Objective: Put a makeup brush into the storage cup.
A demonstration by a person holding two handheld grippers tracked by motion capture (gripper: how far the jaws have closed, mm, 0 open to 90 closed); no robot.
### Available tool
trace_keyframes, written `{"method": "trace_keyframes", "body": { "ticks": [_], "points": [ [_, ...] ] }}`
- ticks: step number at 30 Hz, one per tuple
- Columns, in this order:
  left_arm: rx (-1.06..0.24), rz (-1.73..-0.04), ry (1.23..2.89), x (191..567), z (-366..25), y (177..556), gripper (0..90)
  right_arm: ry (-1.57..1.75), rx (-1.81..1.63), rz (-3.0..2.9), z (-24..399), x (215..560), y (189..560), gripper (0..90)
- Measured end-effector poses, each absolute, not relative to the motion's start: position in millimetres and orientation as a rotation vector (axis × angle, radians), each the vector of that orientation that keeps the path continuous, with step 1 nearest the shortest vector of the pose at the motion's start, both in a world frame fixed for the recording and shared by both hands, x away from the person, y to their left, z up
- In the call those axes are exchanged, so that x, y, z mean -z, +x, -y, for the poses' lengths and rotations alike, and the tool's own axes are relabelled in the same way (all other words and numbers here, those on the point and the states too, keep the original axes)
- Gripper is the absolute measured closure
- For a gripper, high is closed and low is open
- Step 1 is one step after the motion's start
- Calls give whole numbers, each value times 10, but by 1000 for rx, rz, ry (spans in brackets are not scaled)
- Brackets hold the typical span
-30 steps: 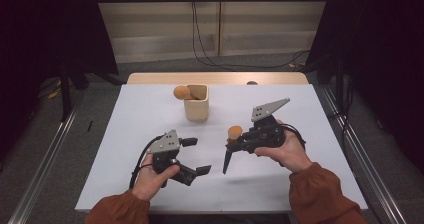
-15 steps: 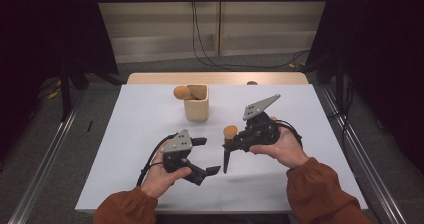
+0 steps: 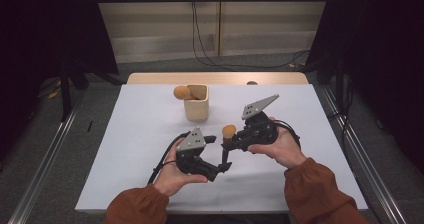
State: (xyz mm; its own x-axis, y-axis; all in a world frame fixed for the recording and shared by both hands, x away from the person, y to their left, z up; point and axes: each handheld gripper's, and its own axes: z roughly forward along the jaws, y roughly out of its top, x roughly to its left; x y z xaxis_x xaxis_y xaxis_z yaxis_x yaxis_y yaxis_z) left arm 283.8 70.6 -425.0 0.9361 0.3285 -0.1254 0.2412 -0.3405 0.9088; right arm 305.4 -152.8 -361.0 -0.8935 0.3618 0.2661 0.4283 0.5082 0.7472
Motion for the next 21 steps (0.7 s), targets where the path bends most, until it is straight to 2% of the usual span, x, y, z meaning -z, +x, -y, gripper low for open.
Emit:
{"method": "trace_keyframes", "body": {
  "ticks": [3, 6, 8, 10, 12, 14, 16, 21],
  "points": [
    [-92, -431, 1940, 4262, -706, 2861, 83, -691, 1343, 2667, 1511, 3620, 3050, 738],
    [-74, -429, 1937, 4262, -718, 2876, 181, -687, 1345, 2666, 1500, 3621, 3048, 738],
    [-78, -434, 1922, 4255, -725, 2888, 200, -689, 1346, 2669, 1496, 3626, 3052, 738],
    [-54, -452, 1894, 4253, -735, 2906, 259, -689, 1347, 2669, 1490, 3630, 3054, 738],
    [-10, -459, 1883, 4254, -746, 2937, 365, -689, 1351, 2671, 1488, 3631, 3053, 738],
    [-32, -443, 1896, 4265, -743, 2944, 394, -695, 1361, 2669, 1499, 3624, 3049, 738],
    [-9, -446, 1896, 4275, -738, 2952, 449, -705, 1371, 2661, 1516, 3617, 3051, 738],
    [8, -436, 1881, 4277, -721, 2962, 521, -709, 1371, 2658, 1519, 3633, 3055, 738]
  ]
}}
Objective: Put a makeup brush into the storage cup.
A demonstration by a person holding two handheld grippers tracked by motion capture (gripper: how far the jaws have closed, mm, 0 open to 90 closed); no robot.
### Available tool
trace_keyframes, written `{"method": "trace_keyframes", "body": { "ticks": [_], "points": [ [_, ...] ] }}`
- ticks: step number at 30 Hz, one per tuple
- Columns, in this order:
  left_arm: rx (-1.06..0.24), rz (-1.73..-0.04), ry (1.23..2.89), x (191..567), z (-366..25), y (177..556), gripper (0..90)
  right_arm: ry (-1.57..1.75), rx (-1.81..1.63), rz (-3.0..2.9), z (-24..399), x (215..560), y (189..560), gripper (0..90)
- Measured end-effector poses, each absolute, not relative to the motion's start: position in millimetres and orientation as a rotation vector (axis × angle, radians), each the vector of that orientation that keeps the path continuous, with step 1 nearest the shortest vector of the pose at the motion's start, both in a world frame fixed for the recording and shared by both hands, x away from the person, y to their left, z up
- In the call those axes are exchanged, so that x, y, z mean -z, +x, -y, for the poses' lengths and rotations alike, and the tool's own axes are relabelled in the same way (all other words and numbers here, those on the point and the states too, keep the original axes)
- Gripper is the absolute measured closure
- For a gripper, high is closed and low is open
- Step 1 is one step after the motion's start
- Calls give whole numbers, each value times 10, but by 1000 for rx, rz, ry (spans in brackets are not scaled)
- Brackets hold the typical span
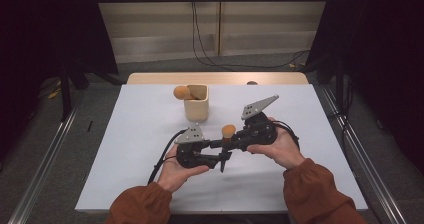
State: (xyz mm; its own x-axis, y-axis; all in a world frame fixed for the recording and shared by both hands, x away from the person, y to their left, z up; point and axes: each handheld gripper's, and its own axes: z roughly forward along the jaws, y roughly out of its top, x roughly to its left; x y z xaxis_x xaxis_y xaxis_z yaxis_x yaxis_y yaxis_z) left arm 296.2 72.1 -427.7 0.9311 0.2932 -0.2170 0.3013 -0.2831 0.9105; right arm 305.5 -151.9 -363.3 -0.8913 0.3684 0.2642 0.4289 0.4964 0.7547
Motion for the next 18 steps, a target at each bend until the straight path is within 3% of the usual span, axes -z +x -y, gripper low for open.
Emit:
{"method": "trace_keyframes", "body": {
  "ticks": [3, 11, 18],
  "points": [
    [22, -436, 1875, 4282, -708, 2964, 609, -712, 1375, 2654, 1522, 3639, 3056, 738],
    [56, -442, 1851, 4286, -697, 2945, 727, -722, 1394, 2636, 1544, 3657, 3058, 737],
    [41, -429, 1847, 4282, -681, 2934, 743, -723, 1409, 2619, 1570, 3657, 3073, 736]
  ]
}}
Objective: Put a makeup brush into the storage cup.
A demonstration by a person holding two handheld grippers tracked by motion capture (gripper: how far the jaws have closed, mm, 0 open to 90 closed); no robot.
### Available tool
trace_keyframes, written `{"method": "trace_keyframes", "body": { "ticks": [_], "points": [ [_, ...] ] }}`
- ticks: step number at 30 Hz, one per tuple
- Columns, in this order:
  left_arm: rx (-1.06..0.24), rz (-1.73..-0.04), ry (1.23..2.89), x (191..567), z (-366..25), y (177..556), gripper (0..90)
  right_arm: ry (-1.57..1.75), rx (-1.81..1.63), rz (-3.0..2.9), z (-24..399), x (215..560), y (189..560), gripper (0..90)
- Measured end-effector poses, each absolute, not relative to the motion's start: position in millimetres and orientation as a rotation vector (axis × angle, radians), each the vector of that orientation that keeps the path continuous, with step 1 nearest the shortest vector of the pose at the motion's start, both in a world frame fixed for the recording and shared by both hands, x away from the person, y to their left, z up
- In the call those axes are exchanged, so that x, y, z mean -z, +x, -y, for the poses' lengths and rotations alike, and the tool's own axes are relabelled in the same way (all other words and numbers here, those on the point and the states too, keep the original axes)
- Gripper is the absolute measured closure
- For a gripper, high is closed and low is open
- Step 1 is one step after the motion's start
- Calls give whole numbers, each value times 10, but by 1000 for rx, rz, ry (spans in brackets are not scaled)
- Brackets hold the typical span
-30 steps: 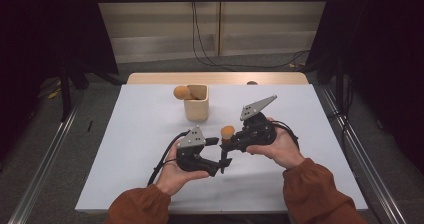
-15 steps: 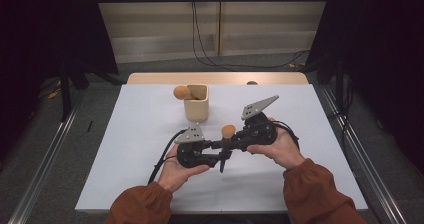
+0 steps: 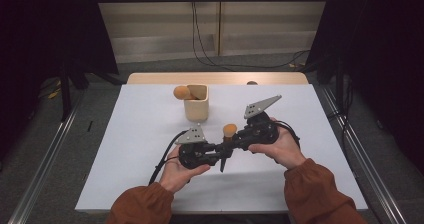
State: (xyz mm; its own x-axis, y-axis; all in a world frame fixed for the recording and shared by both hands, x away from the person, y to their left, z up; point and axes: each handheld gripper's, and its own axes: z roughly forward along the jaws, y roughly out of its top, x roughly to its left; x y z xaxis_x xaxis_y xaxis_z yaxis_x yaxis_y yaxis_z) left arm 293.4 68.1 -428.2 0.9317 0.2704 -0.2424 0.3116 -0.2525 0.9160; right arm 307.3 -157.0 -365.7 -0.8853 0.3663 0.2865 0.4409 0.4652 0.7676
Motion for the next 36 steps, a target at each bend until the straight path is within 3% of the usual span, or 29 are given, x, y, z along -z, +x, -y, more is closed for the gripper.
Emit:
{"method": "trace_keyframes", "body": {
  "ticks": [7, 11, 16, 23, 30, 36],
  "points": [
    [37, -421, 1842, 4272, -689, 2923, 743, -705, 1428, 2611, 1572, 3655, 3068, 729],
    [18, -421, 1833, 4259, -706, 2924, 744, -702, 1463, 2580, 1581, 3651, 3065, 676],
    [7, -427, 1829, 4254, -714, 2914, 744, -711, 1501, 2570, 1601, 3648, 3051, 550],
    [7, -436, 1825, 4259, -727, 2927, 743, -817, 1527, 2569, 1653, 3673, 3059, 277],
    [-10, -440, 1820, 4241, -744, 2925, 743, -884, 1547, 2577, 1672, 3712, 3068, 61],
    [-18, -455, 1812, 4228, -790, 2943, 743, -937, 1613, 2571, 1723, 3733, 3044, 12]
  ]
}}
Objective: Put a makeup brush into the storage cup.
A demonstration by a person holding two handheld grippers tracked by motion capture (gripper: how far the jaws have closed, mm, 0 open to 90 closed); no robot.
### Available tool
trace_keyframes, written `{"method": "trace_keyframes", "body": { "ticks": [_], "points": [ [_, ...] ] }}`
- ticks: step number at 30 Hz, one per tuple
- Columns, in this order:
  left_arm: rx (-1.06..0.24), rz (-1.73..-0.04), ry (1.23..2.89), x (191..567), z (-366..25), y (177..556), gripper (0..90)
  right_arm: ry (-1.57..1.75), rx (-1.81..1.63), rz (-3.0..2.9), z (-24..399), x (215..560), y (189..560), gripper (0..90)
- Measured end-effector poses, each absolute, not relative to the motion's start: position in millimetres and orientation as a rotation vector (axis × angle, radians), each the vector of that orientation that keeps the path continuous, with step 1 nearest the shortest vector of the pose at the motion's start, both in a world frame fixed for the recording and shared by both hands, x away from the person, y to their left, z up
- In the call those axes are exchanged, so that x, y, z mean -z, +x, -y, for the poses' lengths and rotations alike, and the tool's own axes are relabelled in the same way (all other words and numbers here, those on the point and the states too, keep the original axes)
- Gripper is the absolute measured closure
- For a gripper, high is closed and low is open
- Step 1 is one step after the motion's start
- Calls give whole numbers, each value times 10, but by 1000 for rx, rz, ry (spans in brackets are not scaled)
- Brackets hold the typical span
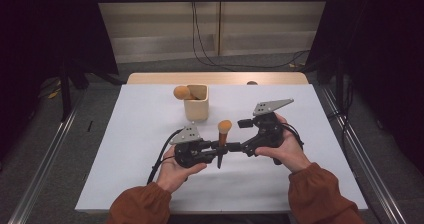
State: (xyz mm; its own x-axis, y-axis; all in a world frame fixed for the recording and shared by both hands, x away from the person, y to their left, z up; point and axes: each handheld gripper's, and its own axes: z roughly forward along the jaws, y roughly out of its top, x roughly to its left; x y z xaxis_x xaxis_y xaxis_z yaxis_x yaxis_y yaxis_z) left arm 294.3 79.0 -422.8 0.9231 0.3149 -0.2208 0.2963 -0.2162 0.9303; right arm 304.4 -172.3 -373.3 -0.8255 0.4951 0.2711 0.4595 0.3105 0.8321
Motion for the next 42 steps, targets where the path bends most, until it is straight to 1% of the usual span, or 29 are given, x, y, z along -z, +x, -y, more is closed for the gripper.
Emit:
{"method": "trace_keyframes", "body": {
  "ticks": [8, 10, 13, 31, 36, 42],
  "points": [
    [-27, -462, 1796, 4203, -844, 2950, 743, 932, -1610, -2500, 1827, 3815, 3003, 20],
    [-31, -462, 1796, 4197, -862, 2950, 743, 953, -1619, -2472, 1849, 3833, 2985, 4],
    [-36, -464, 1795, 4187, -894, 2947, 743, 955, -1621, -2457, 1889, 3869, 2961, 5],
    [-54, -504, 1793, 4145, -1081, 2967, 743, 1103, -1508, -2279, 2064, 4084, 2758, 6],
    [-57, -526, 1760, 4131, -1175, 2998, 743, 1151, -1501, -2209, 2162, 4129, 2685, 11],
    [-78, -544, 1762, 4122, -1249, 3023, 743, 1207, -1483, -2148, 2276, 4178, 2610, 17]
  ]
}}
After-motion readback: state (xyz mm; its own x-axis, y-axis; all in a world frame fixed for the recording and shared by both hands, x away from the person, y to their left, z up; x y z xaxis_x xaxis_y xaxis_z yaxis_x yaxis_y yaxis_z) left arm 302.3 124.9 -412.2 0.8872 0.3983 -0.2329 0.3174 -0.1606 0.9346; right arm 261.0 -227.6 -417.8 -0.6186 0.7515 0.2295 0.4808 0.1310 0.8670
